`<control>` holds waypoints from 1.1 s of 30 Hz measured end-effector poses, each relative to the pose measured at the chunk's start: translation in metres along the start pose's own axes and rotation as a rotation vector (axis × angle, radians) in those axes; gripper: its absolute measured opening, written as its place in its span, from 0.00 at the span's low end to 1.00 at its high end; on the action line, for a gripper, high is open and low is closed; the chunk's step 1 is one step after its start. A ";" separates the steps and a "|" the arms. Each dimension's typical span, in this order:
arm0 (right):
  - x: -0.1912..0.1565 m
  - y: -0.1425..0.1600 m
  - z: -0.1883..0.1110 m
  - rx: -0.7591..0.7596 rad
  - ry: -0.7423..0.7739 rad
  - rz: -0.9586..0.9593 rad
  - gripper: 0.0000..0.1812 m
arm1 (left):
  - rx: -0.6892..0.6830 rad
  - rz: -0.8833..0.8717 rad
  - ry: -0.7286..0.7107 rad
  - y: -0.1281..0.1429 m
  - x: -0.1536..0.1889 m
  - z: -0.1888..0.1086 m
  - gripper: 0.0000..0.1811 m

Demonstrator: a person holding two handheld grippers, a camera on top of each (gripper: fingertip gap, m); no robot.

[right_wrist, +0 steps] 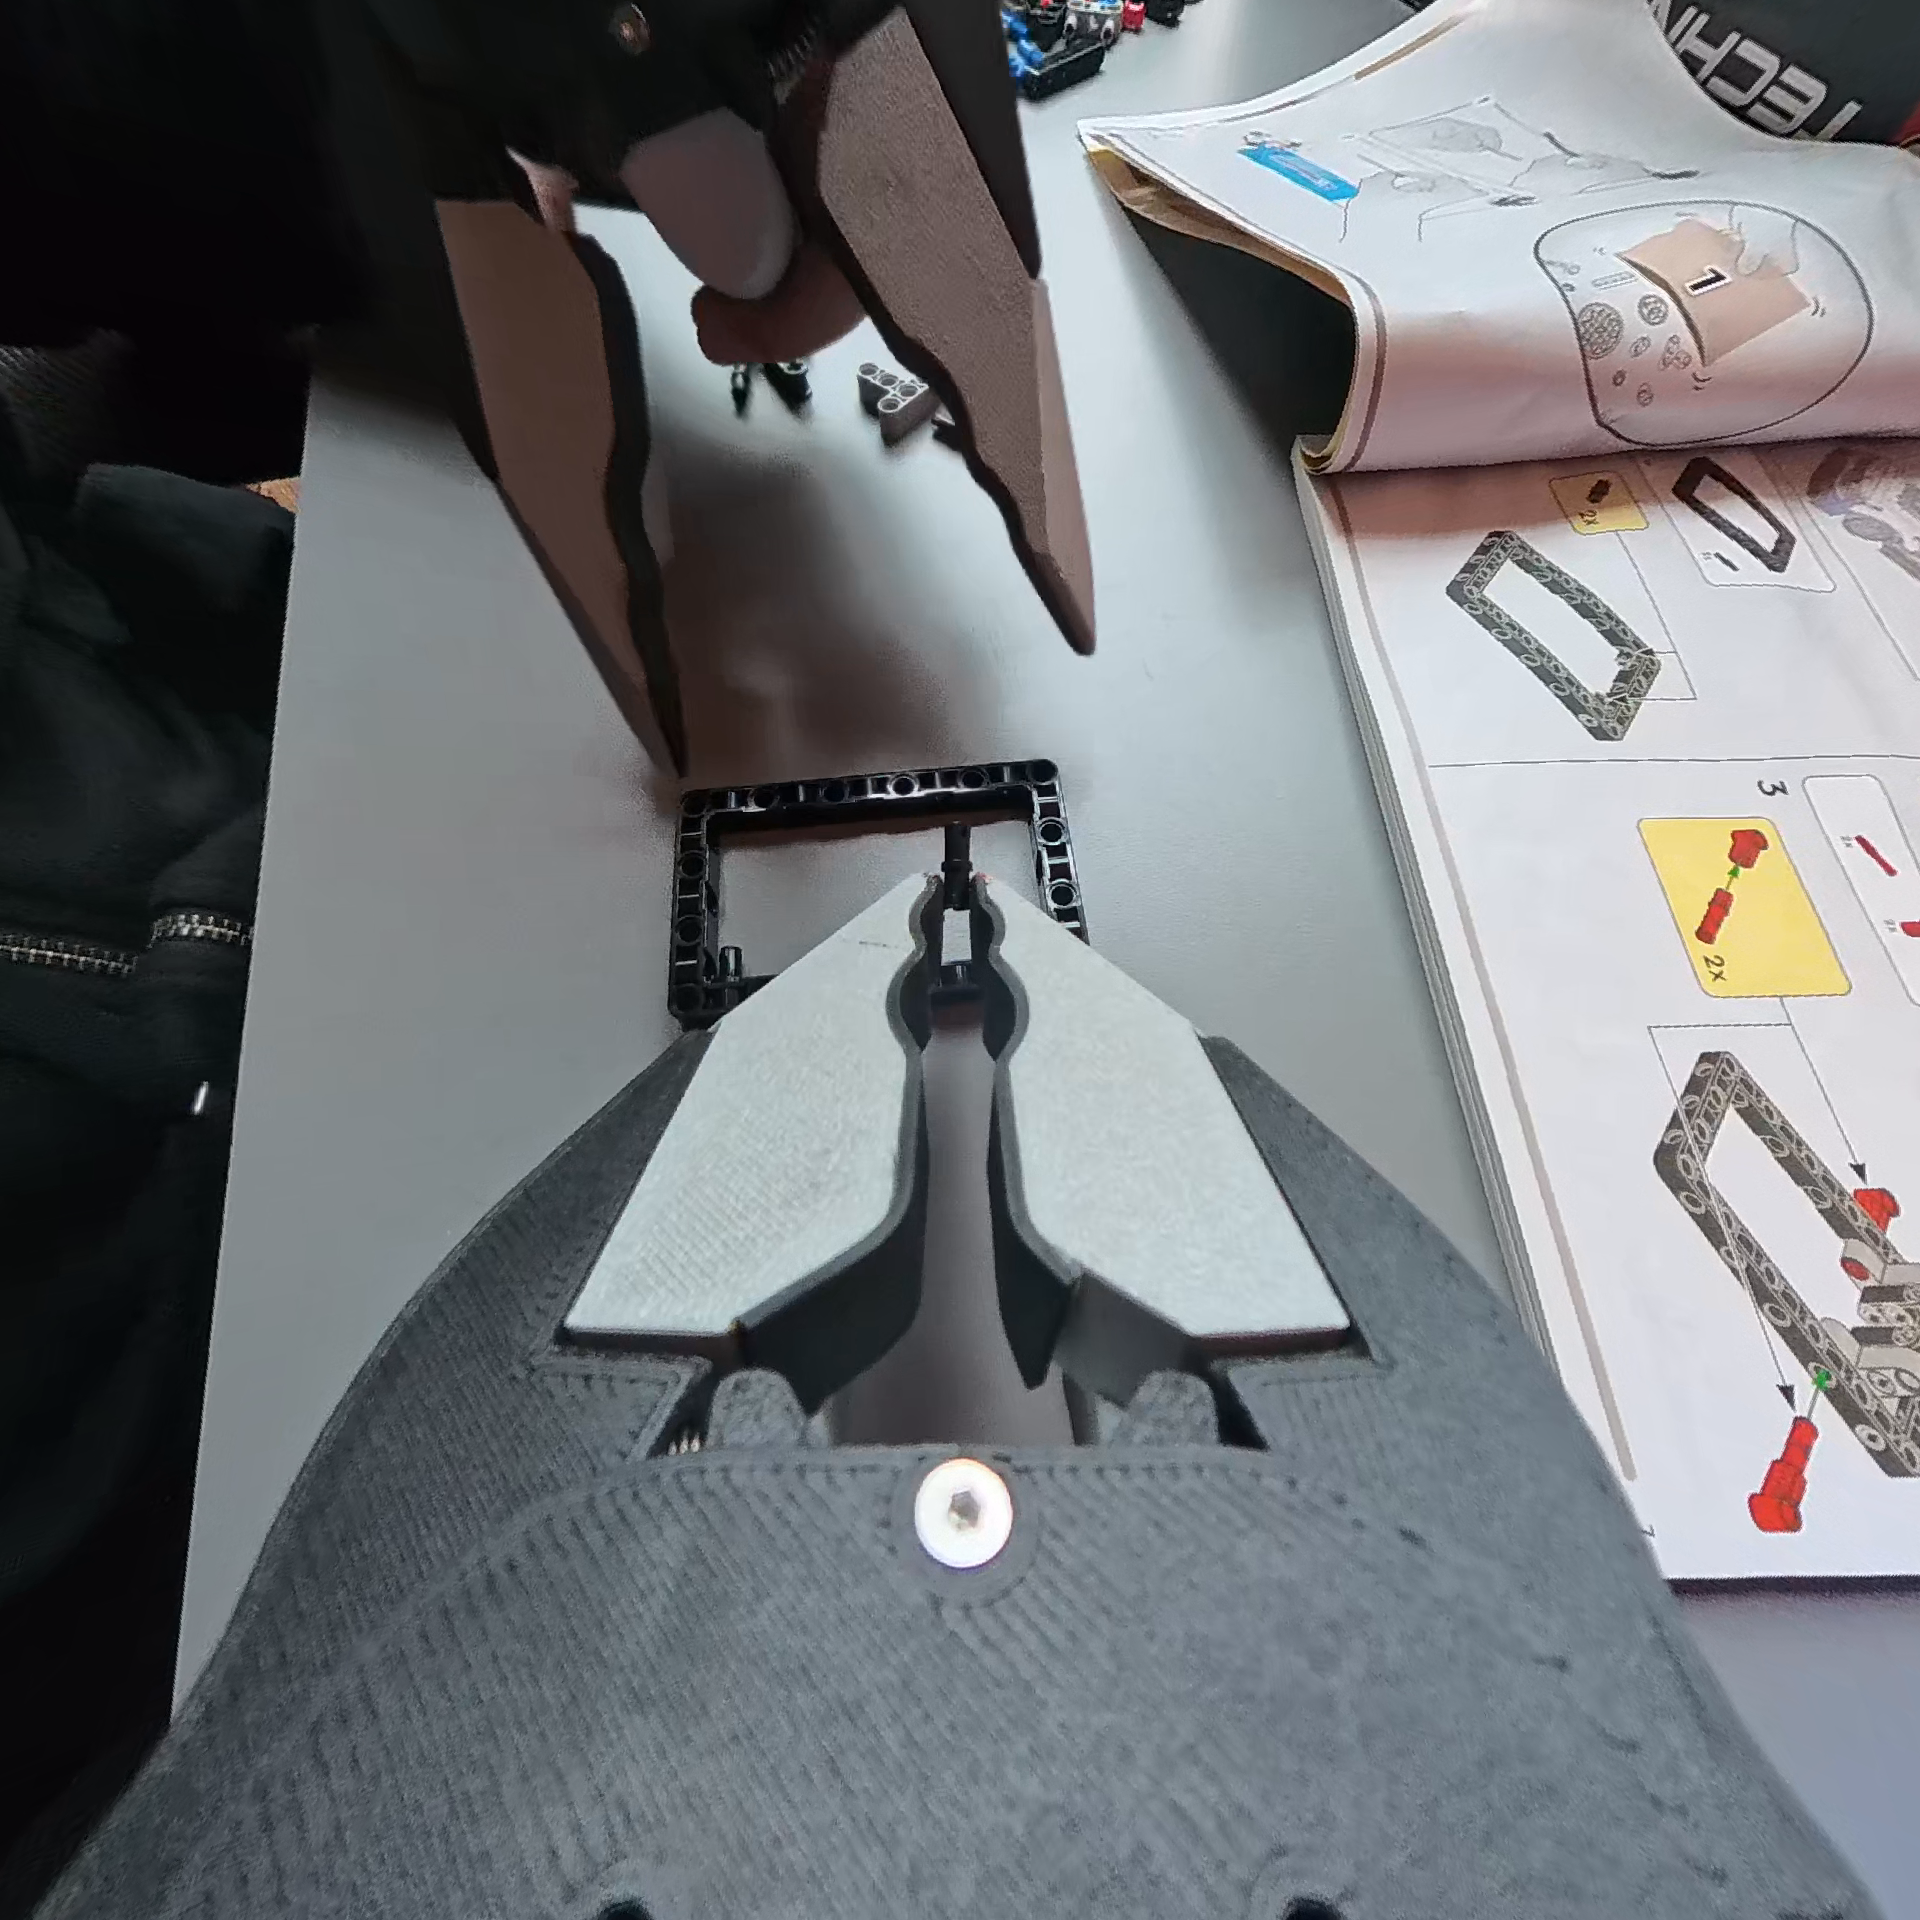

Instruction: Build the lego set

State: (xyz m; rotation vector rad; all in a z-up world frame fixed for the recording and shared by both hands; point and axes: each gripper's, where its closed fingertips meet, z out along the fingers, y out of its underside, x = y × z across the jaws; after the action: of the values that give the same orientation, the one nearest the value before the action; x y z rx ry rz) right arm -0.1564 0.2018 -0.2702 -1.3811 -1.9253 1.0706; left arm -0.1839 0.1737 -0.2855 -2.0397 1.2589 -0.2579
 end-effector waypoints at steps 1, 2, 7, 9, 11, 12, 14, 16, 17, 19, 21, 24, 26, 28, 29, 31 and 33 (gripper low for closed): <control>0.000 0.000 0.000 0.000 0.001 -0.002 0.01 | -0.014 -0.006 0.002 0.002 -0.001 0.002 0.51; 0.000 0.000 0.000 -0.001 0.000 -0.003 0.01 | -0.015 -0.012 0.015 0.002 0.001 0.004 0.51; -0.002 0.001 0.001 -0.008 -0.013 0.000 0.01 | -0.002 -0.004 0.043 -0.004 0.003 0.010 0.52; -0.003 0.002 0.001 -0.013 -0.023 0.004 0.01 | 0.001 -0.005 0.053 -0.005 0.003 0.011 0.53; -0.005 0.002 0.001 -0.015 -0.032 0.010 0.01 | 0.003 -0.007 0.063 -0.005 0.004 0.012 0.53; -0.005 0.001 0.001 -0.013 -0.033 0.019 0.01 | 0.002 -0.003 0.060 -0.006 0.003 0.012 0.53; -0.009 0.000 0.002 -0.019 -0.044 0.049 0.01 | -0.004 0.025 0.036 -0.005 0.001 0.010 0.55; -0.016 0.003 0.006 -0.070 -0.062 0.082 0.01 | 0.022 0.047 0.031 -0.010 0.001 0.002 0.54; -0.021 0.006 0.009 -0.105 -0.073 0.091 0.01 | 0.045 0.038 0.046 -0.013 0.002 -0.001 0.54; -0.030 0.011 0.015 -0.171 -0.088 0.092 0.01 | 0.061 0.018 0.082 -0.015 0.006 -0.002 0.55; -0.037 0.012 0.019 -0.220 -0.097 0.090 0.01 | 0.027 0.013 0.079 -0.011 0.006 0.004 0.56; -0.044 0.009 0.021 -0.258 -0.110 0.088 0.01 | -0.008 0.002 0.098 -0.005 0.007 0.012 0.59; -0.045 0.007 0.020 -0.286 -0.117 0.085 0.01 | -0.008 -0.017 0.123 -0.006 0.008 0.015 0.60; -0.046 0.010 0.020 -0.335 -0.139 0.092 0.01 | -0.010 -0.026 0.120 -0.006 0.004 0.018 0.60; -0.048 0.012 0.020 -0.354 -0.153 0.092 0.01 | -0.012 -0.027 0.133 -0.006 0.006 0.018 0.61; -0.049 0.013 0.022 -0.374 -0.159 0.084 0.01 | -0.008 -0.023 0.137 -0.006 0.006 0.019 0.62; -0.049 0.013 0.025 -0.388 -0.163 0.075 0.01 | -0.004 -0.027 0.156 -0.006 0.008 0.019 0.60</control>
State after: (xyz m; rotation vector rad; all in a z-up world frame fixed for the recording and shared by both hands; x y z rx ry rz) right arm -0.1532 0.1503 -0.2930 -1.6228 -2.3075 0.8972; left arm -0.1655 0.1773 -0.2968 -2.0738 1.3271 -0.4349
